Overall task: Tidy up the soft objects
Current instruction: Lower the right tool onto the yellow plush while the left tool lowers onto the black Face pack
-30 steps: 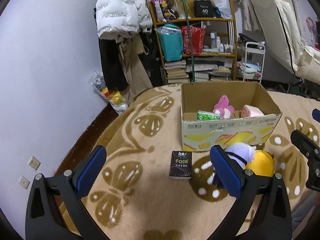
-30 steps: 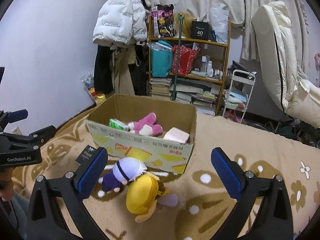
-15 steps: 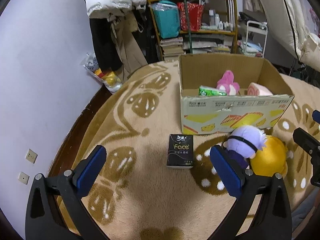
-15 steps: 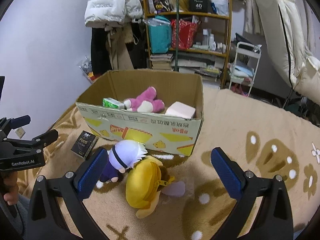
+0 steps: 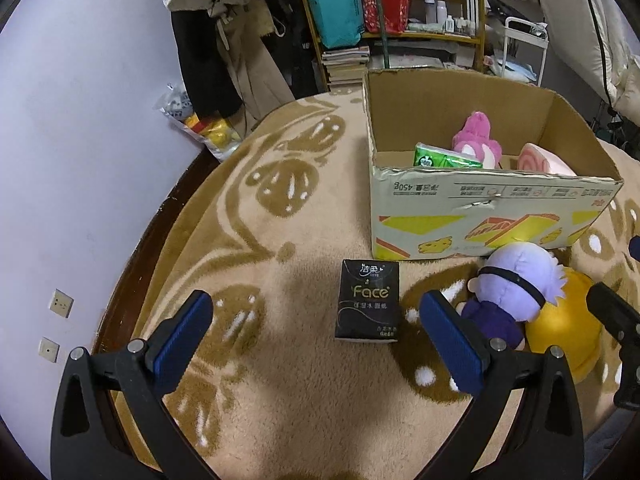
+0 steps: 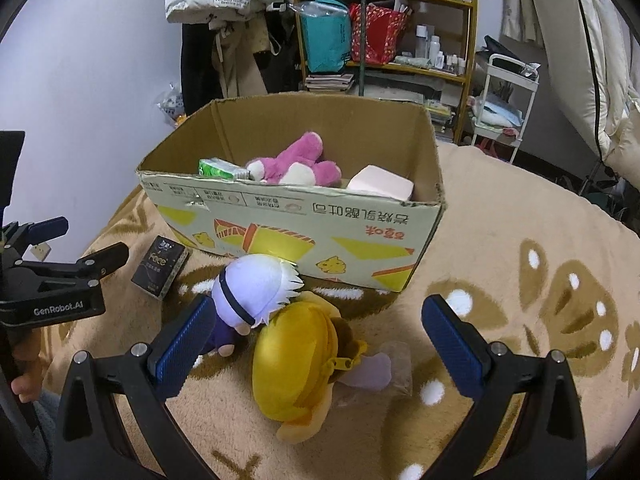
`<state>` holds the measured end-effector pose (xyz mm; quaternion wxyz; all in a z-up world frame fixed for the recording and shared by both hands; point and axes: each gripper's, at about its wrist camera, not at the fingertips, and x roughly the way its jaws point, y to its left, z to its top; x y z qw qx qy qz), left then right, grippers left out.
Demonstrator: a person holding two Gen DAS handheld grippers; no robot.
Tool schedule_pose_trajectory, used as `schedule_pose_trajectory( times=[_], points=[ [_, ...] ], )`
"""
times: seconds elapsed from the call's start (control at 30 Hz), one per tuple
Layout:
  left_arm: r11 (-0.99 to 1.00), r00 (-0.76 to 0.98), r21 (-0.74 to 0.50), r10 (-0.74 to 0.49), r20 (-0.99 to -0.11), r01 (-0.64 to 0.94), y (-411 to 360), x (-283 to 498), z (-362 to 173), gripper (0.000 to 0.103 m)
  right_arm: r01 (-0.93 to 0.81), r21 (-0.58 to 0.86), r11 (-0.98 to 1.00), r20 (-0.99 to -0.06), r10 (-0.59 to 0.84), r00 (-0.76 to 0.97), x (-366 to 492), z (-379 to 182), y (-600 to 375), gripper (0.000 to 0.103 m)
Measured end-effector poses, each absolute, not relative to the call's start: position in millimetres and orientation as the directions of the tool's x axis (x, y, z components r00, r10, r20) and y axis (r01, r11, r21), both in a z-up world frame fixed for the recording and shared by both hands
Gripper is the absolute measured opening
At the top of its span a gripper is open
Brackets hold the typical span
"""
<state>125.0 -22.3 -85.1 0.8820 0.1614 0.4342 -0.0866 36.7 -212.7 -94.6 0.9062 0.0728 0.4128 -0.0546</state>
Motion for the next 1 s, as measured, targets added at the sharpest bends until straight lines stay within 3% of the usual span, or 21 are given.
schedule_pose_trajectory(
  times=[0.93,1.0],
  points=[
    [0.933,0.444,0.146,-0.016,-0.896,0.329,-32,163,-145,0.101,0.165,0.139,0.976,-0.874,0.043,0.484,63,-144,-213,0.103],
    [0.932,0.441,0.144,-0.018,-0.897,0.332,-33,164,-147,0.101,0.169,0.148,0.974,-0.878,0.051,0.476,62,-146,-214,0.097]
  ],
)
